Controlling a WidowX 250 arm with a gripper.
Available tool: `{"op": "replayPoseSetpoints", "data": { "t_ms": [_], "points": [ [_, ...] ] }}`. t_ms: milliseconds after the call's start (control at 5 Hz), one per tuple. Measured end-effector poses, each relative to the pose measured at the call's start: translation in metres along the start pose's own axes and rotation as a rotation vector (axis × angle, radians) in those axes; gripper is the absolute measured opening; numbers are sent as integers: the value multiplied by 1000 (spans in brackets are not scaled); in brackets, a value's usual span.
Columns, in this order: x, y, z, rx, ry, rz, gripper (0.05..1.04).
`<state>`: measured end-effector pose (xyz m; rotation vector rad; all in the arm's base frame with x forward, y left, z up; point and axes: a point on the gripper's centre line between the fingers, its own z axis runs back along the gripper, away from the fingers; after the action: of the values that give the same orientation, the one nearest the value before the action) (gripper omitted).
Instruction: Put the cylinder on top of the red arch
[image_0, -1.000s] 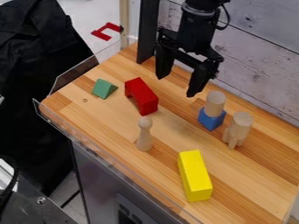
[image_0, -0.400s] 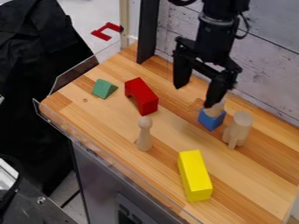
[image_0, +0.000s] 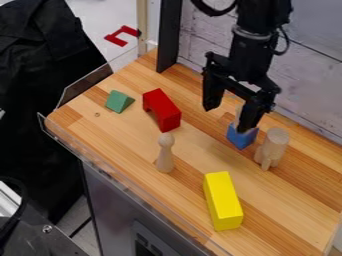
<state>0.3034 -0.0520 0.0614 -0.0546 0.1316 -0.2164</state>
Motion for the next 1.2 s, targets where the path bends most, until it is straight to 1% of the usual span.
{"op": "replayPoseSetpoints", "data": {
  "t_ms": [200,400,600,1200],
  "points": [
    [3,0,-3,-1,12,0,1000],
    [5,3,-1,13,14,8,1000],
    [9,3,-1,10,13,3,1000],
    [16,4,-9,4,43,11,1000]
  ]
}}
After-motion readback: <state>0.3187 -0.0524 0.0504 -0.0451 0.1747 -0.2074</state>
